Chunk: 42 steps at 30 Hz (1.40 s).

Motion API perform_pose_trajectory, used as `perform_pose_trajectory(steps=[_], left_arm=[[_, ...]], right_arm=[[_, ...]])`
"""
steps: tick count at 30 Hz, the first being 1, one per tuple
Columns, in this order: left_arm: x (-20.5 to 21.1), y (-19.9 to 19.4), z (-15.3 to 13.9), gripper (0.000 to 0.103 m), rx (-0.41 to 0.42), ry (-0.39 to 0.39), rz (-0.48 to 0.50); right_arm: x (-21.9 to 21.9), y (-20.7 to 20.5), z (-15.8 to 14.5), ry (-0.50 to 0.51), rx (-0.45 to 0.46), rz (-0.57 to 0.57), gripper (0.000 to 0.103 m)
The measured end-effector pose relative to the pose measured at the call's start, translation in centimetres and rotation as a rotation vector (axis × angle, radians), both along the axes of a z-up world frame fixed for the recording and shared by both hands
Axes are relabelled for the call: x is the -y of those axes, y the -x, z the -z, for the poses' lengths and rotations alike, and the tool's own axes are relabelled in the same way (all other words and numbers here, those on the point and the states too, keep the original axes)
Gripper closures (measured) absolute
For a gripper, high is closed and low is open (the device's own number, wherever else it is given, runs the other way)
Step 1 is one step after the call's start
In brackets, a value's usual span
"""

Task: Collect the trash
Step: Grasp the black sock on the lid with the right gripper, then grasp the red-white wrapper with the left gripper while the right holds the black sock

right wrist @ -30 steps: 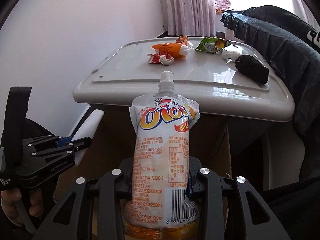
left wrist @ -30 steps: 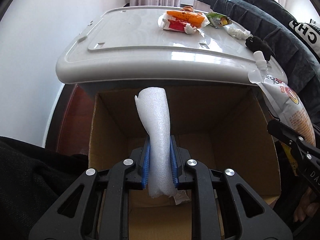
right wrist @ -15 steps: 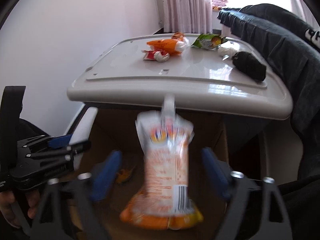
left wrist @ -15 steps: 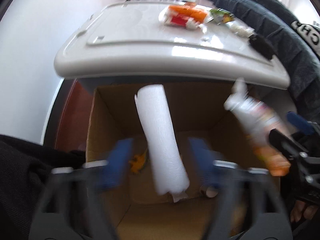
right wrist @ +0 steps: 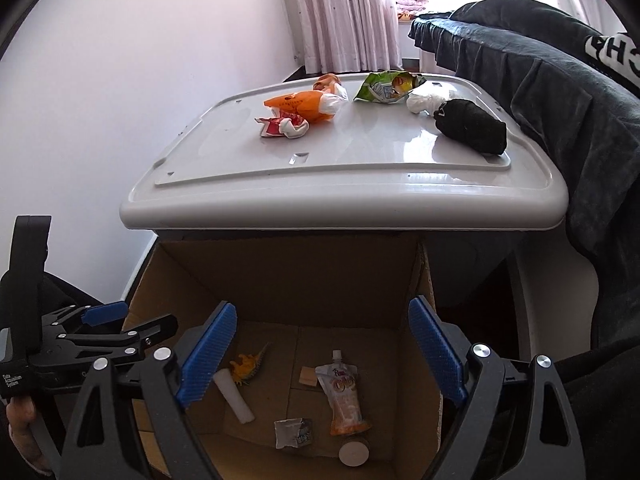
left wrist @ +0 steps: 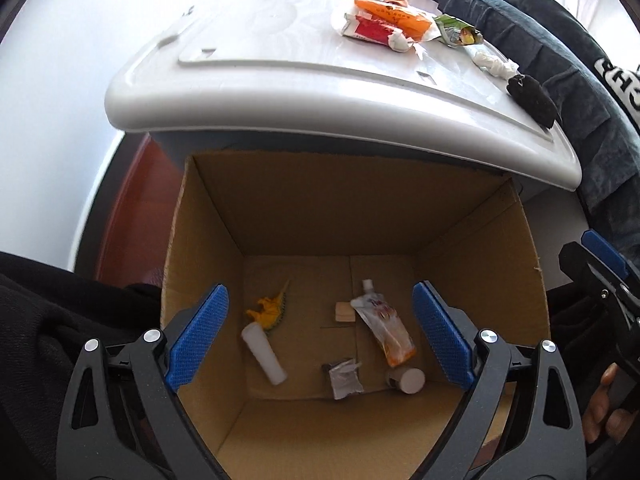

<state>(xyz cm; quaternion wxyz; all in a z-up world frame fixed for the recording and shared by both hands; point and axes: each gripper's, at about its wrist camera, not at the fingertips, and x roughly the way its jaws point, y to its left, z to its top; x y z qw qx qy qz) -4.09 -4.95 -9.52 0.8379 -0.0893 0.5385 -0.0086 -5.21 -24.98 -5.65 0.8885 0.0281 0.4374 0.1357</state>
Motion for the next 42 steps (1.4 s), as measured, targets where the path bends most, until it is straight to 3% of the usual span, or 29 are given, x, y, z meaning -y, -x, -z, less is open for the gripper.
perform_pose_trajectory(steps=[5,10,13,17,21,26,32,34,36,40,41,42], left_arm=[[-0.6,-1.1,-1.3,0.012,0.026,0.067,-0.016],[-0.3,-3.1,-4.7,0.012,0.127,0.035,0.012],[-0.3,-4.1,-5.9,0.012,0.177,0.028,0.018],[-0.2,-4.5,-5.9,0.012,0.207,0.02,0.018],[0.4,-4.2,-4.8,0.012,0.197,-0.03,0.035],[0.8,-4.5,-4.3,0.012,0.187,-0.051,0.053],[0.8,-4.9,-3.5,0.012,0.165,-0.038,0.048],[0.9,-5.1,-3.3,0.012,0.157,-0.038,0.047],[1.0,-5.2,-3.1,0.012,0.151,-0.04,0.05],[1.1,-5.2,-3.0,0.012,0.152,-0.038,0.053],[1.0,-5.3,-2.9,0.012,0.151,-0.038,0.051],[1.0,-5.3,-2.9,0.012,0.151,-0.035,0.047]], right_arm=[[1.0,-3.7,-3.2,0.029,0.062,-0.021,0.013],[2.6,-11.1,-7.1,0.203,0.164,-0.059,0.008],[3.6,-14.9,-7.5,0.261,0.184,-0.065,0.008],[6.0,-19.0,-5.7,0.23,0.159,-0.005,0.008],[8.0,-22.4,-2.8,0.212,0.038,0.036,0.008],[8.5,-24.6,0.4,0.265,-0.035,0.006,0.008],[8.7,-26.1,2.4,0.288,-0.057,-0.038,0.009],[9.0,-26.8,2.9,0.259,-0.081,-0.045,0.025],[9.5,-27.1,3.1,0.213,-0.089,-0.04,0.028],[9.3,-26.7,3.1,0.223,-0.085,-0.027,0.036],[9.0,-26.5,3.0,0.226,-0.085,-0.027,0.041],[8.7,-26.2,2.8,0.224,-0.089,-0.029,0.053]])
